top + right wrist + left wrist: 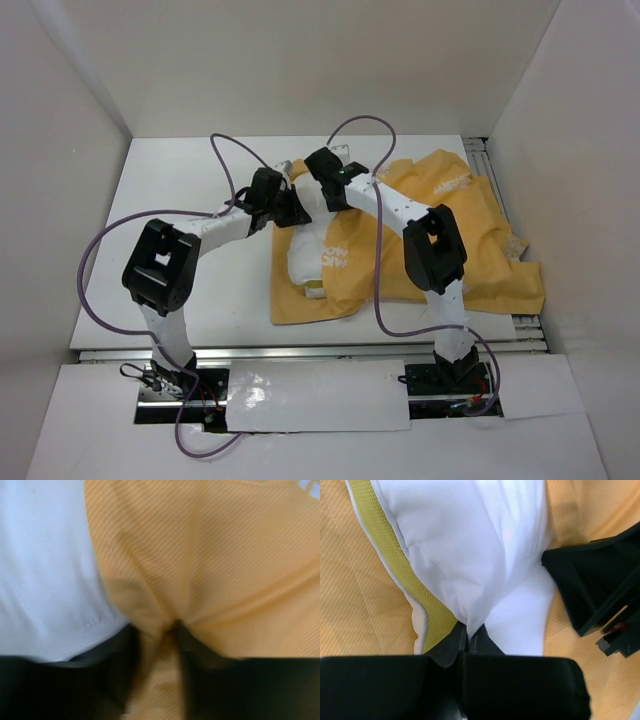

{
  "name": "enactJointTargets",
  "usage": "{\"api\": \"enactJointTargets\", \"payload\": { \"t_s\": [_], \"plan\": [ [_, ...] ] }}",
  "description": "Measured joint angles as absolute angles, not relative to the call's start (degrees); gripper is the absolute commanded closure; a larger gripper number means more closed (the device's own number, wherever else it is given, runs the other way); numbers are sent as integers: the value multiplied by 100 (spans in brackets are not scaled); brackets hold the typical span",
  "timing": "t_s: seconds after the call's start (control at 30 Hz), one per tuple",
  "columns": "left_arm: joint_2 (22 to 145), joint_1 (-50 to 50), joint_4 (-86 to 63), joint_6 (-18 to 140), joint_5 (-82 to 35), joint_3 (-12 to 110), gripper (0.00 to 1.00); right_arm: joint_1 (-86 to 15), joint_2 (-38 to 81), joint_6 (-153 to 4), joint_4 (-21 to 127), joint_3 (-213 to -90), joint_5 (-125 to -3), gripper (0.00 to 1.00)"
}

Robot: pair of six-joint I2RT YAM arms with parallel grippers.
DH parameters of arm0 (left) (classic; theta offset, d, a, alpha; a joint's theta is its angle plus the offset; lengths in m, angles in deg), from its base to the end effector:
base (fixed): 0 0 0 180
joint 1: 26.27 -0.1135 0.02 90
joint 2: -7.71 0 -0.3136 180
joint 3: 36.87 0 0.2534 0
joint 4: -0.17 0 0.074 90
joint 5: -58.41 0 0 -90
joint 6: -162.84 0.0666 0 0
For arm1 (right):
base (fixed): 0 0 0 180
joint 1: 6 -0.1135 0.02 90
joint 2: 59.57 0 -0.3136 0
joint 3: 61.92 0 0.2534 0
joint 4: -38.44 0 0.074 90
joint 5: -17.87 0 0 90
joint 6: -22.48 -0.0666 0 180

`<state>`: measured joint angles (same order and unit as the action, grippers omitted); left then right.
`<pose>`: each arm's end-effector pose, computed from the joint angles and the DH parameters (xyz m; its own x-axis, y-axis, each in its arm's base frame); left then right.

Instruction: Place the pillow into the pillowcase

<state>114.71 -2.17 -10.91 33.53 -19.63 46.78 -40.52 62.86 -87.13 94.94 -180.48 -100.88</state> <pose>0.4135 -0.2001 0.2343 -0.7512 -0.3429 -0.5640 0.1028 0.7832 -0.6132 0.4354 0.2606 0.2460 -0.7756 -0.1764 -0.6060 -0.0431 0.9727 -0.2279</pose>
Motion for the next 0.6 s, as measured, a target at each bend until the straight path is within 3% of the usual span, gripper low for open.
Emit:
{"api": "enactJointTargets", "payload": {
  "t_s": [0.03,0.07,0.33,0.47,0.6],
  "plan": [
    [11471,-206,-1082,3353,-1956,4673,100,-4052,6260,-8761,9492,-18006,-10130,98],
    [11466,-202,-1060,3353,-1954,4656,100,-4050,6247,-8785,9494,-17995,-10174,100],
    [11165,-152,-853,3370,-1912,4306,100,-4133,6238,-8344,9658,-18598,-10008,100],
    [10699,-110,-931,3394,-1858,3961,100,-4373,6162,-7784,9628,-19597,-9518,100],
    [10079,-25,-1049,3508,-1819,3701,100,-4675,5670,-7358,9669,-19825,-8873,100]
  ]
}}
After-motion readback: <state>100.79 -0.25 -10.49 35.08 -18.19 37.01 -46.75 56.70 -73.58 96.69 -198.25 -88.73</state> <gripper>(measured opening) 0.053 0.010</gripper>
